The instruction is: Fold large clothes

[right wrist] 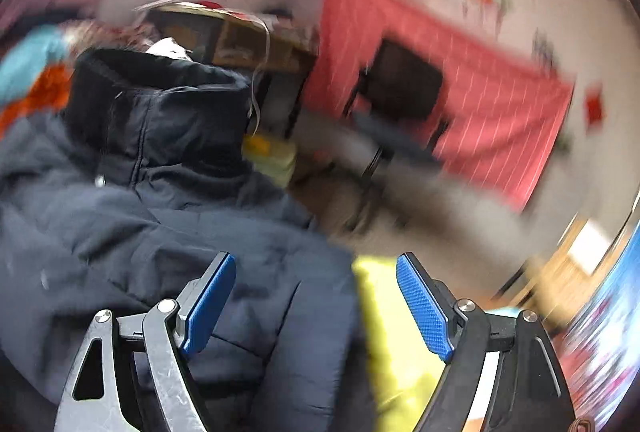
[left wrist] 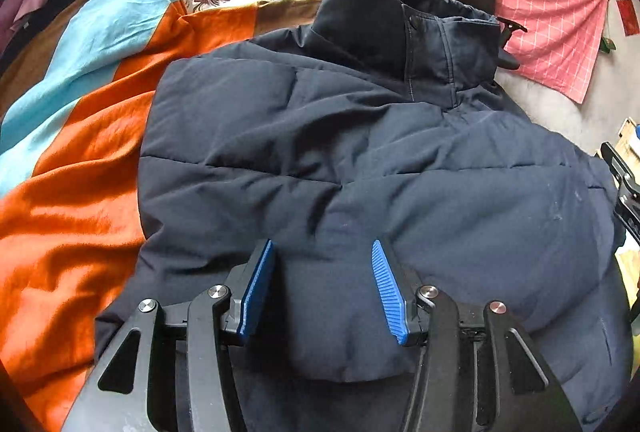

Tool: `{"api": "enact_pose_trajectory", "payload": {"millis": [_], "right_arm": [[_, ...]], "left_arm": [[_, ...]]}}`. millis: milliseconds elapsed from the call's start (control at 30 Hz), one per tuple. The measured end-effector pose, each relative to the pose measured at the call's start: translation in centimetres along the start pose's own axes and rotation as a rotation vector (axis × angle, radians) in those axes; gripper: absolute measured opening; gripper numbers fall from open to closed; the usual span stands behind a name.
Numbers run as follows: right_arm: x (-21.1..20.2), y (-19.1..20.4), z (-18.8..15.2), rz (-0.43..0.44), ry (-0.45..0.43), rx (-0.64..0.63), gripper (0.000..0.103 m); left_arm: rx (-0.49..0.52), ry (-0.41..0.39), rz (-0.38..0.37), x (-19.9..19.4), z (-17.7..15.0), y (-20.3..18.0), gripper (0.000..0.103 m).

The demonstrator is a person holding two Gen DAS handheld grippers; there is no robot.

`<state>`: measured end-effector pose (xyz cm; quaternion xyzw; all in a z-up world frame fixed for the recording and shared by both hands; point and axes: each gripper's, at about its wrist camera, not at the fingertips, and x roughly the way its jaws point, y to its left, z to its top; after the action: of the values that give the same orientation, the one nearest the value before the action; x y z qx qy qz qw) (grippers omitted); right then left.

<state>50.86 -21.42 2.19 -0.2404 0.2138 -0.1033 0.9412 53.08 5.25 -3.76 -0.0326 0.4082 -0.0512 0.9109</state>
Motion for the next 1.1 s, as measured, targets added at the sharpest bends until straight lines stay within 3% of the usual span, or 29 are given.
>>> {"api": "enact_pose_trajectory", "payload": {"millis": [33,67,100,167,233,267,333,533,667,733,800,900,967,1100], "right_arm": [[-0.4,0.5,0.0,-0.032,-0.038,-0.035,0.081],[-0.8,1.0,0.0,-0.012,-0.067,-0.043,0.081],[-0.9,1.4,0.3,0.062,-0.073,-0.032,0.081],[0.1,2.1,0.4,0.202,-0.01,-0.009,0.081],[1.9,2.9,-0.2,0.298,0.081,0.021,0.074],[2.9,3.0,-0.5,0.329,0.117,0.042,0.069],[5.3,3.2,-1.2,0.39,0.206,0.102,0.068],[8.7,3.0,-2.3,0.492,0.308,0.176,0.069],[9.0,1.3,-1.8,0.544,0.36,0.232,0.07],[8.5,-0.4,-1.0,0.597,0.432,0.287,0.071],[8.2,-2.7,-0.2,0.622,0.516,0.382,0.071],[8.5,-5.4,0.8,0.652,0.662,0.538,0.079],[8.4,-6.8,1.5,0.661,0.712,0.638,0.08],[9.6,-7.6,4.0,0.662,0.824,0.758,0.092]], "left_arm": [[0.001,0.0,0.0,0.3,0.1,0.1,0.045],[-0.001,0.002,-0.003,0.3,0.1,0.2,0.046],[-0.004,0.004,-0.004,0.5,0.0,0.3,0.047],[-0.012,0.01,-0.008,1.0,0.1,0.5,0.05],[-0.013,0.018,-0.014,1.3,0.0,0.7,0.05],[-0.009,0.025,-0.015,1.4,0.0,0.7,0.05],[0.003,0.038,-0.011,1.8,0.0,0.7,0.05],[0.016,0.093,-0.003,2.7,0.4,0.8,0.05],[0.009,0.194,-0.078,1.7,2.0,1.9,0.05],[0.013,0.263,-0.149,0.8,3.3,2.7,0.051],[0.046,0.361,-0.187,0.4,4.8,3.0,0.06],[0.08,0.486,-0.185,-0.3,7.5,3.5,0.061],[0.08,0.539,-0.163,-0.6,9.7,3.8,0.063],[-0.001,0.621,-0.097,0.1,14.8,4.3,0.067]]}}
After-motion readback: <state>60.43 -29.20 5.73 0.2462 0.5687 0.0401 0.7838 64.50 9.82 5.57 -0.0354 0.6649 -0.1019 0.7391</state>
